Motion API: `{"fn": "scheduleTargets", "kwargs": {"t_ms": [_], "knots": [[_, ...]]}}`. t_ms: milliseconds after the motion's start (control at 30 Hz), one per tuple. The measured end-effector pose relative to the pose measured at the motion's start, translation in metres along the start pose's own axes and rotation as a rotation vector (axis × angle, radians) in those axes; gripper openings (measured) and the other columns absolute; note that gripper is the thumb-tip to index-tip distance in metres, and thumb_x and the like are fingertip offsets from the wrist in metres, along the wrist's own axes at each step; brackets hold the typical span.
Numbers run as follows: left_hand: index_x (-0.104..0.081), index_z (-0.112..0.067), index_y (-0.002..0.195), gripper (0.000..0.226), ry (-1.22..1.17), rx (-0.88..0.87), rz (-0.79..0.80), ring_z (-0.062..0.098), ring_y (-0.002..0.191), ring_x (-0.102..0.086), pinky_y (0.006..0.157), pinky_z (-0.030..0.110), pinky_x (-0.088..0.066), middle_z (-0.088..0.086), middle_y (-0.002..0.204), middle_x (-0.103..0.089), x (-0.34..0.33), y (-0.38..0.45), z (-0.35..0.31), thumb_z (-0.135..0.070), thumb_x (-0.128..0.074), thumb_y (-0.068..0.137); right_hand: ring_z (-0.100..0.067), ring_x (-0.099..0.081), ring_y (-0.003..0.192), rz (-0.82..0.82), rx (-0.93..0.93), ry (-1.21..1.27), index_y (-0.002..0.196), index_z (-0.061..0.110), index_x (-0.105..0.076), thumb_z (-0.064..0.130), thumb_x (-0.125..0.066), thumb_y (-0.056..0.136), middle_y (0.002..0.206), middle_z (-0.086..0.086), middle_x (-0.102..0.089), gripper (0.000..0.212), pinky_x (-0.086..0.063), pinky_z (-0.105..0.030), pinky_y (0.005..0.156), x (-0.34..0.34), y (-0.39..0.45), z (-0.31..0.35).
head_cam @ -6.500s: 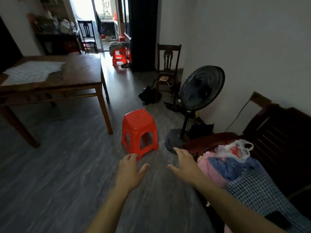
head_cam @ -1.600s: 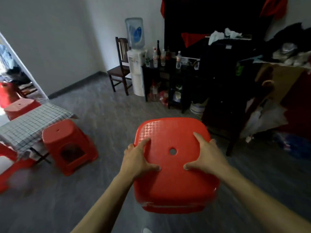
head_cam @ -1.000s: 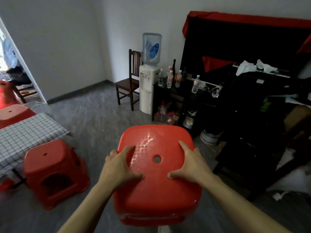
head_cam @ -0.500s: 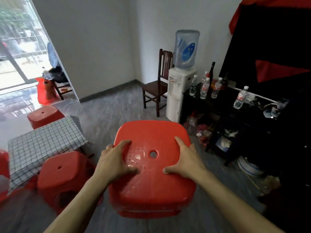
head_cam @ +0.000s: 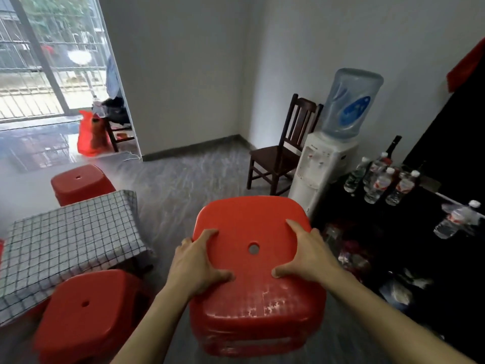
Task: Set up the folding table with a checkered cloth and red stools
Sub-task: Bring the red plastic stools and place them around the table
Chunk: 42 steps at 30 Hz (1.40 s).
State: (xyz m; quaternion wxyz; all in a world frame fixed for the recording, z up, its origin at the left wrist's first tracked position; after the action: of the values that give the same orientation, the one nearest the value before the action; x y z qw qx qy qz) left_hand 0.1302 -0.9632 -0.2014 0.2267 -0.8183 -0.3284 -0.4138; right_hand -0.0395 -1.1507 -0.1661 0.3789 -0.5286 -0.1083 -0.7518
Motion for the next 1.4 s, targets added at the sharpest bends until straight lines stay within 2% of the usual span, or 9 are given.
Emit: {"fn": "scheduleTargets", "kwargs": {"t_ms": [200, 433, 567, 700, 900, 1100, 1267, 1400], "knots": [[-0.024, -0.047, 0.142, 0.112, -0.013, 0.028, -0.03, 0.031, 0.118, -0.045, 0.101, 0.042, -0.041, 0.01, 0.128, -0.043, 0.025, 0.1, 0.017, -0.065, -0.081, 0.047, -0.03, -0.044, 0.126, -0.01, 0.023, -0.007, 0.152, 0.041, -0.009, 0.057, -0.091, 0.041, 0.136, -0.011, -0.033, 0.139, -0.042, -0.042, 0.104, 0.009, 0.106, 0.039], [-0.025, -0.048, 0.141, 0.11, 0.043, 0.133, -0.041, 0.034, 0.119, -0.045, 0.099, 0.042, -0.042, 0.014, 0.129, -0.043, 0.035, 0.222, 0.045, -0.064, -0.082, 0.048, -0.029, -0.04, 0.131, 0.059, 0.121, 0.053, 0.154, 0.036, -0.014, 0.05, -0.093, 0.048, 0.137, -0.011, -0.035, 0.132, -0.038, -0.039, 0.107, -0.003, 0.248, 0.069], [-0.025, -0.048, 0.14, 0.109, 0.067, 0.209, -0.047, 0.035, 0.116, -0.048, 0.099, 0.043, -0.042, 0.013, 0.125, -0.045, 0.036, 0.293, 0.052, -0.063, -0.082, 0.049, -0.029, -0.044, 0.127, 0.086, 0.157, 0.066, 0.153, 0.036, -0.017, 0.049, -0.093, 0.049, 0.136, -0.013, -0.037, 0.13, -0.039, -0.033, 0.103, -0.006, 0.334, 0.08], [-0.024, -0.049, 0.14, 0.109, 0.074, 0.287, -0.063, 0.032, 0.119, -0.045, 0.102, 0.043, -0.041, 0.011, 0.127, -0.044, 0.049, 0.357, 0.055, -0.063, -0.082, 0.049, -0.029, -0.045, 0.126, 0.145, 0.199, 0.105, 0.153, 0.037, -0.019, 0.048, -0.095, 0.044, 0.134, -0.012, -0.037, 0.133, -0.039, -0.036, 0.106, -0.006, 0.417, 0.098], [-0.025, -0.049, 0.14, 0.108, 0.026, 0.388, -0.137, 0.028, 0.119, -0.045, 0.1, 0.043, -0.043, 0.009, 0.128, -0.043, 0.071, 0.425, 0.081, -0.06, -0.083, 0.051, -0.029, -0.044, 0.127, 0.195, 0.303, 0.13, 0.152, 0.036, -0.023, 0.058, -0.091, 0.045, 0.135, -0.013, -0.037, 0.129, -0.037, -0.037, 0.109, -0.007, 0.514, 0.153], [-0.028, -0.049, 0.14, 0.11, -0.053, 0.495, -0.199, 0.028, 0.116, -0.047, 0.099, 0.042, -0.045, 0.009, 0.126, -0.045, 0.076, 0.487, 0.15, -0.059, -0.085, 0.047, -0.029, -0.049, 0.124, 0.243, 0.363, 0.043, 0.15, 0.039, -0.025, 0.058, -0.09, 0.045, 0.133, -0.012, -0.041, 0.125, -0.04, -0.037, 0.109, -0.046, 0.609, 0.218], [-0.028, -0.049, 0.138, 0.111, -0.149, 0.605, -0.196, 0.028, 0.113, -0.047, 0.097, 0.044, -0.047, 0.009, 0.125, -0.046, 0.067, 0.538, 0.233, -0.057, -0.087, 0.044, -0.031, -0.047, 0.124, 0.294, 0.351, -0.07, 0.148, 0.042, -0.021, 0.056, -0.091, 0.045, 0.133, -0.011, -0.037, 0.125, -0.041, -0.042, 0.108, -0.105, 0.672, 0.273], [-0.027, -0.049, 0.139, 0.108, -0.182, 0.695, -0.19, 0.028, 0.114, -0.047, 0.097, 0.042, -0.045, 0.008, 0.125, -0.043, 0.058, 0.561, 0.279, -0.056, -0.087, 0.049, -0.032, -0.05, 0.122, 0.324, 0.395, -0.134, 0.149, 0.039, -0.024, 0.049, -0.093, 0.048, 0.133, -0.013, -0.036, 0.122, -0.043, -0.039, 0.106, -0.144, 0.712, 0.31]]}}
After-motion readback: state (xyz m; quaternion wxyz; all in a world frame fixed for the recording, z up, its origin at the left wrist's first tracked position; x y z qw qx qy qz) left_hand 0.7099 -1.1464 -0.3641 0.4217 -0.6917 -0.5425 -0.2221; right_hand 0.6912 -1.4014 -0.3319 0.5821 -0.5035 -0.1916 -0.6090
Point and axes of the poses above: each hand's wrist, its own y-axis towards the middle knuckle, its own x-axis out of the back of the hand, z = x × y, the point moved 8 cm from there along y, towards the middle knuckle
